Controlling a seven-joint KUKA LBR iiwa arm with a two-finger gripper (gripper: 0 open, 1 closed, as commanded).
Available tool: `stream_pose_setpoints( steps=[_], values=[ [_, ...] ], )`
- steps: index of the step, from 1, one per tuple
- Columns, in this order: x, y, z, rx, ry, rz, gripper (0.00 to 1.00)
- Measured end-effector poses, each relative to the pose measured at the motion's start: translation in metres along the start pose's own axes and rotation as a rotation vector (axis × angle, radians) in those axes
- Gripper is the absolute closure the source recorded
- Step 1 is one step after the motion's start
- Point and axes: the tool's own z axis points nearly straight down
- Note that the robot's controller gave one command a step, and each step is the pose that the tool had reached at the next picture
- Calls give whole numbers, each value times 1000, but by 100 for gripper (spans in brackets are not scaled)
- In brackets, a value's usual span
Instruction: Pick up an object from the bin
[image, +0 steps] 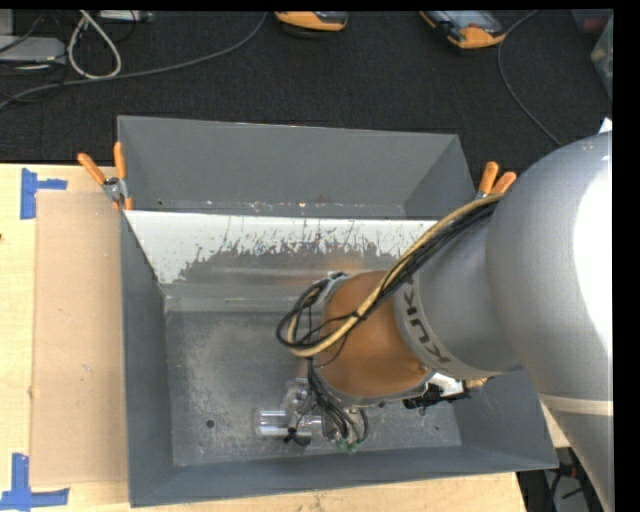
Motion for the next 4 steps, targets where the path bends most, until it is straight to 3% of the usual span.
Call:
stream_pose_setpoints(
  steps=[1, 4],
  values=[
    [1, -1, -27, 1, 4, 3, 100],
    [1, -1, -60, 1, 6, 9, 100]
  ],
)
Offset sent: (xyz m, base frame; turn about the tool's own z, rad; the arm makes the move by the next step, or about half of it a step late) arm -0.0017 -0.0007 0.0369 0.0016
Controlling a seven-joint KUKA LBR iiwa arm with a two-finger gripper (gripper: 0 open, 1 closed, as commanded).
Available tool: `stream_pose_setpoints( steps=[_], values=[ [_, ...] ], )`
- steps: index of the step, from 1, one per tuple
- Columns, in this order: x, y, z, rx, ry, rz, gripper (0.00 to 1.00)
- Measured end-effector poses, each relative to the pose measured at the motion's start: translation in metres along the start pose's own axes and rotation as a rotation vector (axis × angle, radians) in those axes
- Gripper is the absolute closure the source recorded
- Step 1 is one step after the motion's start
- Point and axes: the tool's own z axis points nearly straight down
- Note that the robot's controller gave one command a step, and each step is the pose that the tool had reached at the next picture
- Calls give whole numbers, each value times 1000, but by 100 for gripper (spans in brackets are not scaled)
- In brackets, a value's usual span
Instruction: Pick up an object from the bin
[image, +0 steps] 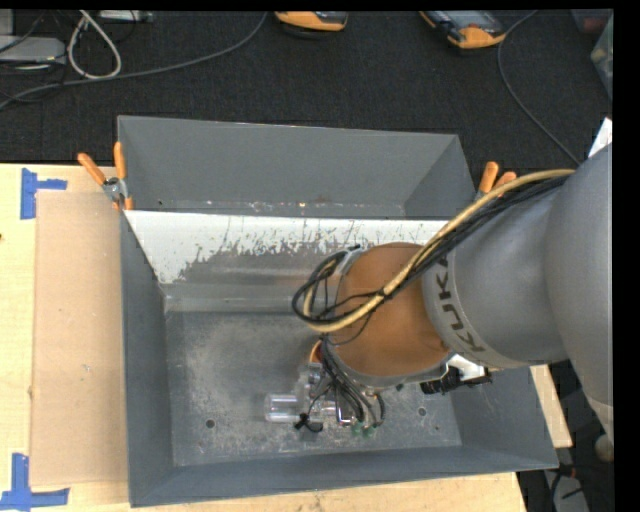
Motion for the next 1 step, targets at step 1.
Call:
stream_pose_setpoints(
  steps=[1],
  values=[
    [1, 0, -33, 1, 4, 1, 100]
  ],
)
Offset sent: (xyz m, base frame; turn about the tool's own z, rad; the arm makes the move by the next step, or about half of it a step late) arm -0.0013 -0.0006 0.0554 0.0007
